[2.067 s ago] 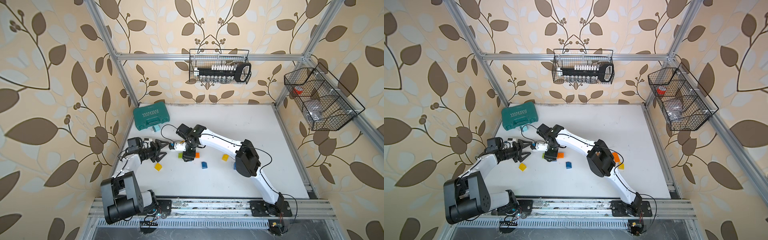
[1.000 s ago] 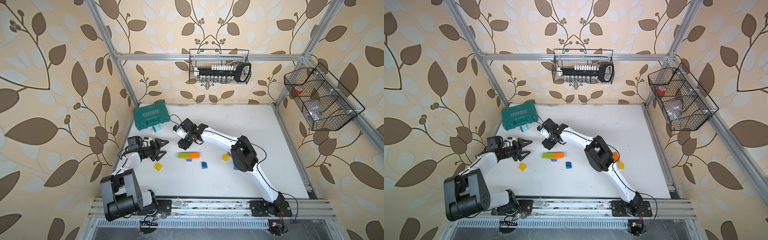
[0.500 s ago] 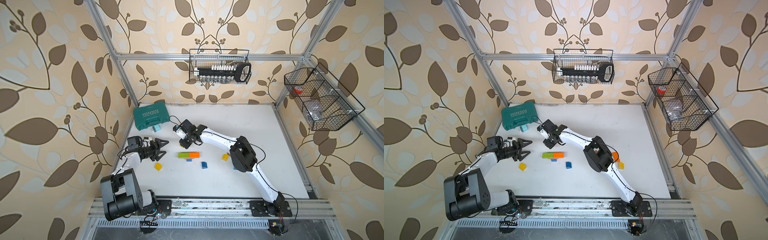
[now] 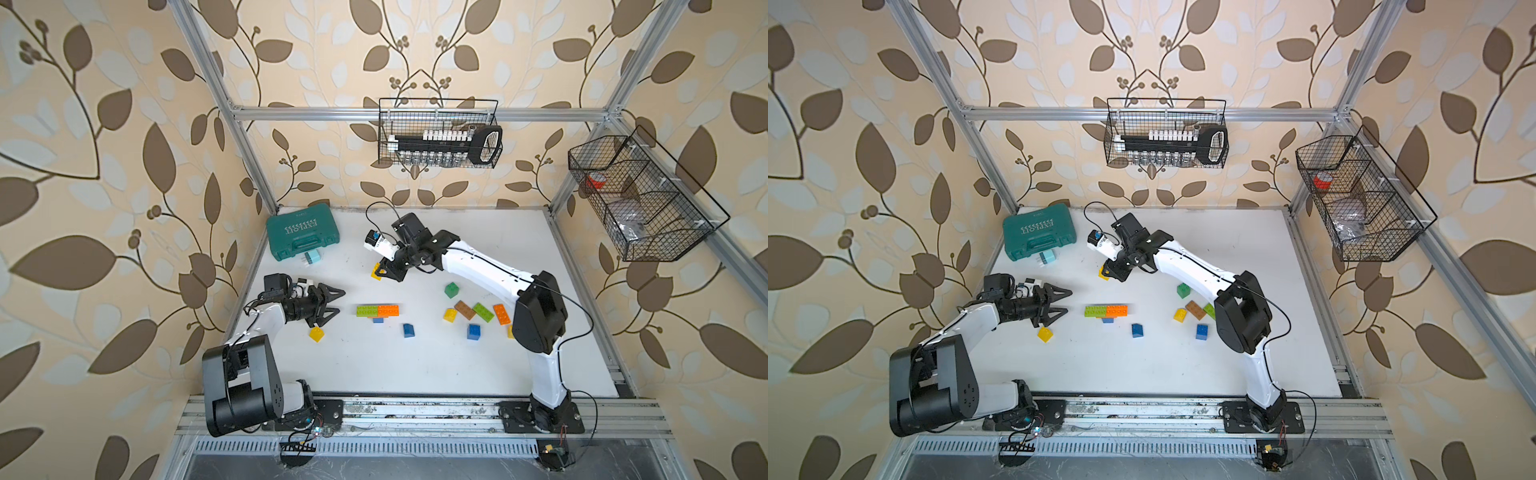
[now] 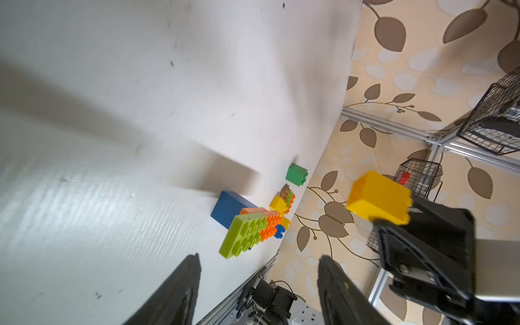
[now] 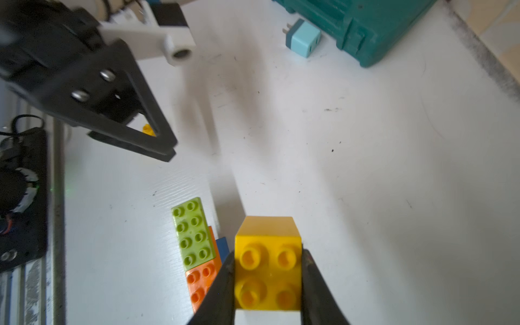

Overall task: Assemble a fork with lego
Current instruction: Pick up the lego brick from the center of the board, then assemble the lego brick with the lego brick.

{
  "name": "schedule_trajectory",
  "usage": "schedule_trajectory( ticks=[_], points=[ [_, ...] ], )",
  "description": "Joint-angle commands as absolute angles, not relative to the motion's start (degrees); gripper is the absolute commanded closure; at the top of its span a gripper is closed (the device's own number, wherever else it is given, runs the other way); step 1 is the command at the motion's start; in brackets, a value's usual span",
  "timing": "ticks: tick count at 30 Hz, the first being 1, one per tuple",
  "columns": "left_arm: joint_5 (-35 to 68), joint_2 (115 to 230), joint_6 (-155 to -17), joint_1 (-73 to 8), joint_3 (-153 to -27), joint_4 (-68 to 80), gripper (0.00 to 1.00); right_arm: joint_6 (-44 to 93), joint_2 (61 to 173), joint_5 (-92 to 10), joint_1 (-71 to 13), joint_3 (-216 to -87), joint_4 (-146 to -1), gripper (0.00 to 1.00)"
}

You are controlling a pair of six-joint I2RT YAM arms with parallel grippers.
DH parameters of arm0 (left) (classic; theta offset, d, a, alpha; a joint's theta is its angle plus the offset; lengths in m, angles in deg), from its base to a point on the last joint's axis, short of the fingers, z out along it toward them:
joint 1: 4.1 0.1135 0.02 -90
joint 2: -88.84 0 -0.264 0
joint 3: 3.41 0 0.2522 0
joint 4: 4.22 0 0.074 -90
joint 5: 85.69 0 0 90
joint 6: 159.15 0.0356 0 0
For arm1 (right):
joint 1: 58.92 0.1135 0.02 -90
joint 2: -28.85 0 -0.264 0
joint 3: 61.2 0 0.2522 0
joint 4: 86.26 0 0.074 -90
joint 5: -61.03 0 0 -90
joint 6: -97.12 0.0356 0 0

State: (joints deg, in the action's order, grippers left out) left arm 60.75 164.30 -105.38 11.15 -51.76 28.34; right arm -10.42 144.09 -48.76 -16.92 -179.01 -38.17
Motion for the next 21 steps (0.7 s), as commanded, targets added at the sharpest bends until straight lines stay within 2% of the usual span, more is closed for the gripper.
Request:
schedule_trajectory(
  ticks=[1,4,7,21],
  points=[
    [59.25,163.07,-105.63,7.77,-50.67,28.28,0.38,-17.18,143.11,-55.49,-16.03,-176.90,-34.38,0.77],
    [58.63,162.85,-106.33,7.02,-49.28,27.30,0.45,-19.28,143.20,-56.59,-15.37,-176.81,-31.72,0.77],
    [58.79,163.13,-106.51,5.81,-48.92,26.55,0.47,-22.03,142.58,-55.40,-13.58,-174.91,-31.11,0.77],
    [58.40,166.63,-110.63,1.01,-45.93,17.51,0.47,-27.13,144.56,-50.40,-9.93,-171.88,-29.59,0.77]
  ],
)
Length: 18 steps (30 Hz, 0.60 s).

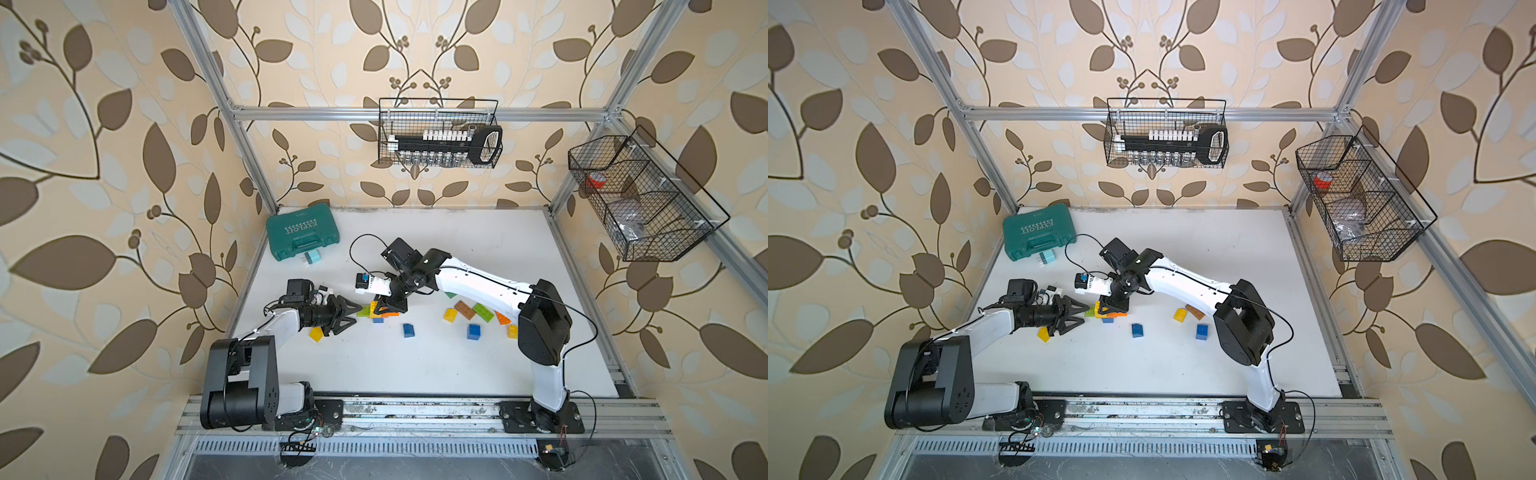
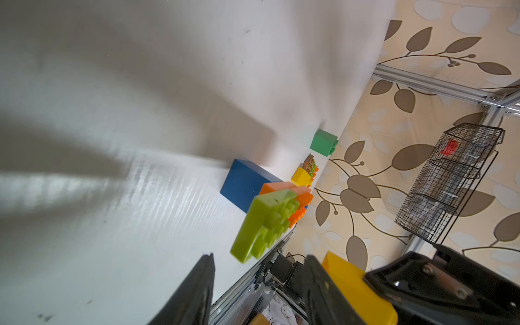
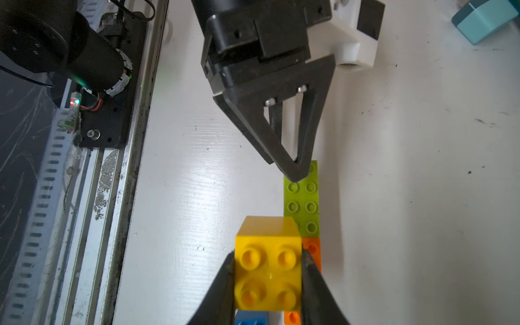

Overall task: Assemble a fork with lego
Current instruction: Assemble the lego brick with the lego brick.

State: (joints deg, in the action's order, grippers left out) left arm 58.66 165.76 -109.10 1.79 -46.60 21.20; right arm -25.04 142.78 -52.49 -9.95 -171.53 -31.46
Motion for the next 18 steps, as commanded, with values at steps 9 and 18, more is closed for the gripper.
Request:
schedule_trajectory(
  ticks=[9,18],
  points=[
    [58.01,168.79,-112.48,-1.73,-45.50,12.95,0.48,-28.41,147.74,-48.08,-9.89,-174.23,-28.64,0.77],
    [57.13,171.01,-112.45,-2.09,-44.50,11.44,0.50,-27.34,147.61,-48.21,-10.24,-175.14,-29.04,0.77]
  ],
)
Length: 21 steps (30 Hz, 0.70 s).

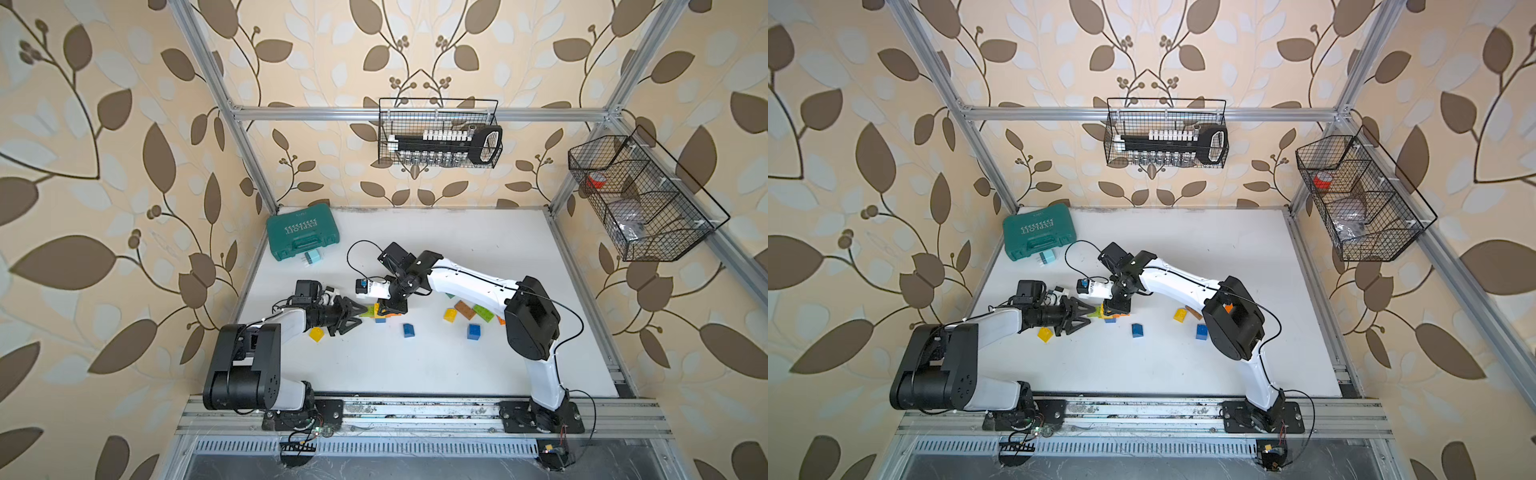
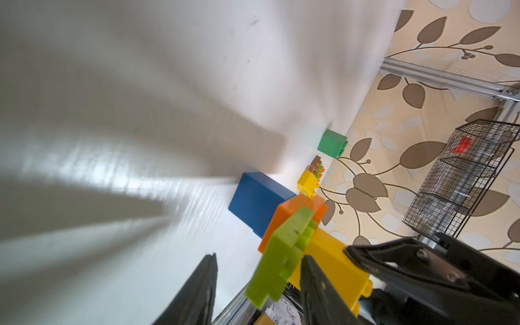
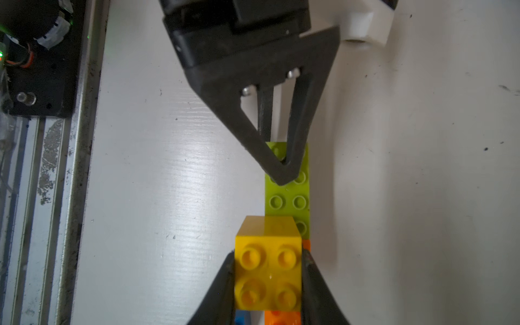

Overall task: Assemble a fork with lego
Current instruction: Assemble the lego brick with the lego brick.

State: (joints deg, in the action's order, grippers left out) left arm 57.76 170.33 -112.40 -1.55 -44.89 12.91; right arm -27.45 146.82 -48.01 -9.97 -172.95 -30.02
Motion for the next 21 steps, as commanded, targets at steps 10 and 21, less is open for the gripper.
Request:
schedule_trajectory(
  ticks=[10,21],
  points=[
    [57.22,169.92,-112.75,-2.08,-45.24,11.23,0.44,-27.02,145.99,-50.58,-11.06,-175.48,-28.44,0.77],
    [57.74,170.56,-113.88,-3.75,-45.70,8.46,0.38,-28.38,146.95,-49.67,-12.14,-177.09,-27.50,0.77]
  ],
)
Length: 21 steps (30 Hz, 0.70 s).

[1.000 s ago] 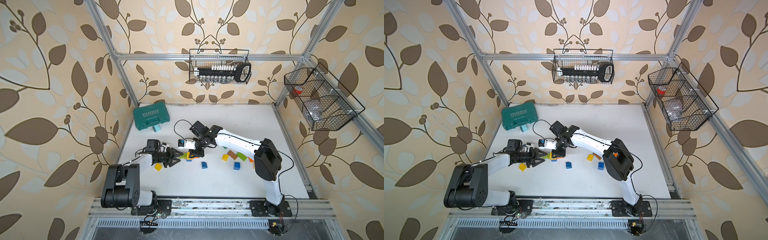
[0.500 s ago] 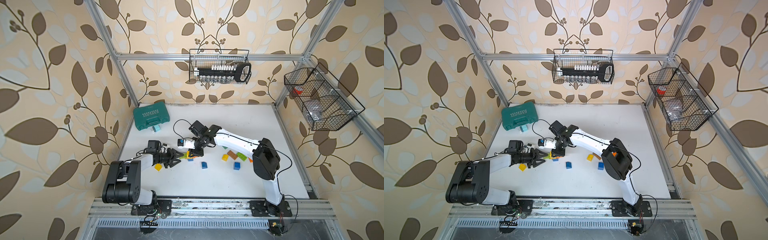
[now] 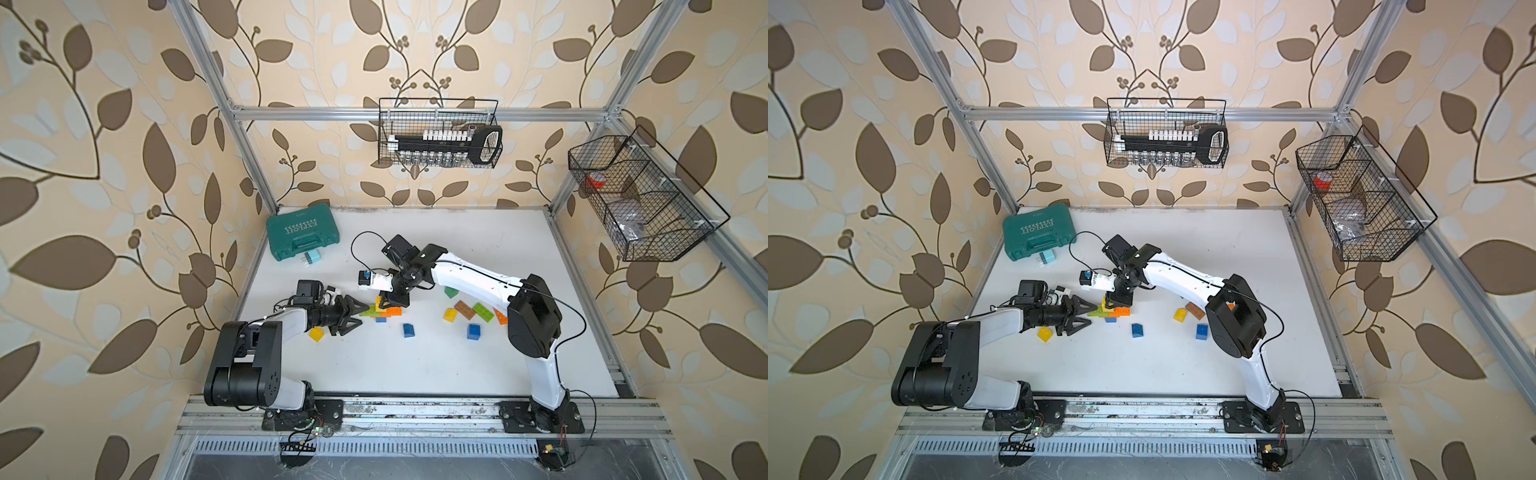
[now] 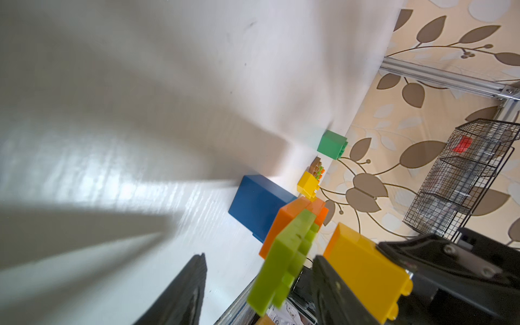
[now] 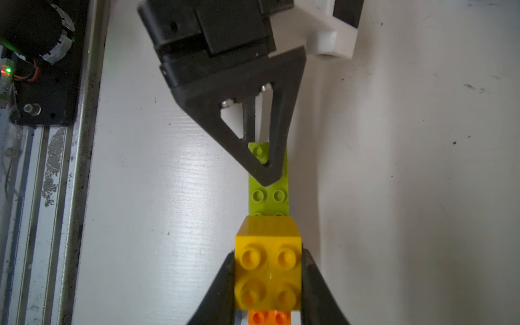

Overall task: Assemble a fork with lego
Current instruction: Assemble the lego brick with the lego brick.

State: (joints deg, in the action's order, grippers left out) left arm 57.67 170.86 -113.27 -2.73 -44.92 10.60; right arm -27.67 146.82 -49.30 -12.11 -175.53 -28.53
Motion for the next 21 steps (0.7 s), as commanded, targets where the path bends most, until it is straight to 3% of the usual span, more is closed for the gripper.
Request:
schedule_trajectory(
  ticks=[1,11,21],
  points=[
    [57.66,170.74,-114.11,-4.20,-45.76,8.08,0.38,-28.54,147.25,-49.70,-12.12,-177.07,-27.40,0.77],
    [56.25,174.83,-114.33,-6.04,-45.80,6.47,0.46,-29.44,149.21,-49.54,-12.41,-176.73,-26.28,0.77],
    [56.14,174.28,-114.54,-6.11,-45.21,6.29,0.48,-28.69,149.79,-47.96,-12.07,-175.78,-25.62,0.77]
  ],
)
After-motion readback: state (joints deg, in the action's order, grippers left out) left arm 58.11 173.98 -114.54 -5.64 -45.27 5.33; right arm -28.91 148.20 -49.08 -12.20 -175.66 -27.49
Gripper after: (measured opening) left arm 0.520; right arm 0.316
